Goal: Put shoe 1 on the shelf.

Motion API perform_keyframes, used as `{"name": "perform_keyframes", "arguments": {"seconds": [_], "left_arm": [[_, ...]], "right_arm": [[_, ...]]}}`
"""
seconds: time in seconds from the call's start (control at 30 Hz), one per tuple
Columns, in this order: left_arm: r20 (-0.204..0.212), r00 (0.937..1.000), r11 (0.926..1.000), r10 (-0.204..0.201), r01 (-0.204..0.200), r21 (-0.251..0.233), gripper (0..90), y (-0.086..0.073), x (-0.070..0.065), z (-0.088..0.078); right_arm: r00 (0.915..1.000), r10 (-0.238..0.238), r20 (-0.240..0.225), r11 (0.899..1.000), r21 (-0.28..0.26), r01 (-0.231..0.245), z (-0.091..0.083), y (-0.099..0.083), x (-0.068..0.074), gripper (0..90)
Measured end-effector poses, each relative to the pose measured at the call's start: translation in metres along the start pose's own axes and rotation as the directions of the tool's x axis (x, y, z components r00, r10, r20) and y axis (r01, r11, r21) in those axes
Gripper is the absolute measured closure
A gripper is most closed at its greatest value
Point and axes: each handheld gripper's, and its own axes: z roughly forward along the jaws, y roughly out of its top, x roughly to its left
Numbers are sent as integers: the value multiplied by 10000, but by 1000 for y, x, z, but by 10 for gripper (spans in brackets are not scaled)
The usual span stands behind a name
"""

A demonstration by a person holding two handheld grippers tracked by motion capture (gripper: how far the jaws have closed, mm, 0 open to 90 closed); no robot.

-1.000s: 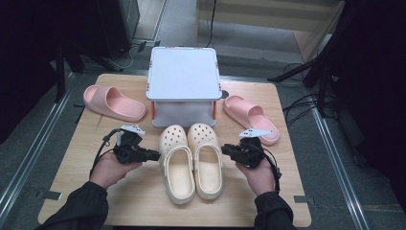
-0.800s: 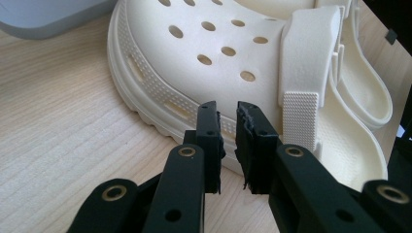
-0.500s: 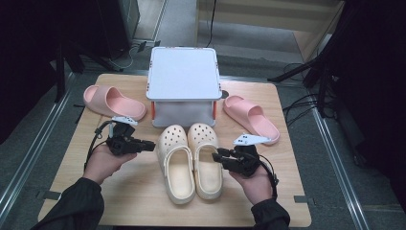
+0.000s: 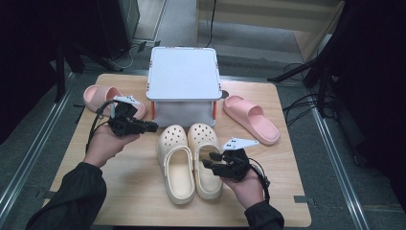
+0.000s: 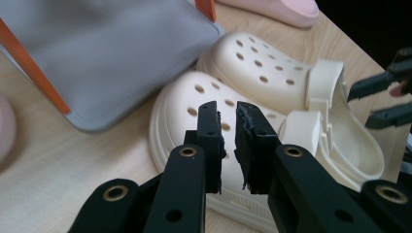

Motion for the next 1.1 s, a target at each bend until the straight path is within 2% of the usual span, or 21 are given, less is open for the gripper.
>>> {"name": "perform_keyframes", "arguments": {"seconds": [0.1,0.13,0.17,0.23,0.27,0.33,0.37,0.43,0.47,0.67,0.77,0.83,0.87,0.93,1.1], "left_arm": [[-62,10000,10000,25,-25,-67,802,15,4,-5],[-138,9999,9999,43,-45,-112,804,26,5,-8],[-138,9999,9999,43,-45,-112,804,26,5,-8],[-311,9994,9997,179,-183,-129,804,37,5,-10],[-343,9991,9996,252,-256,-108,803,47,7,-11],[-450,9985,9993,310,-318,-184,803,52,8,-12],[-378,9990,9993,246,-256,-259,803,59,10,-14],[-356,9991,9994,218,-228,-272,804,63,11,-14],[-360,9991,9995,232,-239,-197,804,70,13,-14],[-296,9995,9995,104,-113,-303,805,81,24,-13],[-362,9993,9996,17,-27,-274,804,83,26,-12],[-456,9989,9999,85,-89,-83,798,84,29,-11],[-648,9979,9999,58,-66,-124,798,86,33,-12],[-742,9972,10000,40,-47,-84,799,86,35,-12],[-675,9977,9999,-6,-1,-101,803,86,42,-9]], "right_arm": [[10000,-31,-47,10000,75,31,4,0,2,573],[10000,-57,-52,9998,166,58,7,-1,5,559],[10000,-57,-52,9998,166,58,7,-1,5,559],[9999,-119,-27,9997,234,120,10,-1,7,548],[9999,-31,-100,9997,241,34,12,0,8,547],[9999,14,-119,9997,262,-10,13,0,8,551],[9999,115,100,9992,371,-119,15,0,9,551],[9998,131,134,9992,378,-136,17,-1,9,544],[9994,313,136,9988,371,-317,19,-1,9,504],[9967,777,245,9956,497,-789,36,2,12,402],[9957,903,197,9944,535,-912,43,3,15,397],[9959,859,299,9948,522,-874,45,3,17,392],[9957,729,574,9961,461,-756,49,5,20,374],[9950,719,693,9959,496,-755,52,6,21,366],[9908,743,1135,9950,586,-813,67,11,24,357]]}}
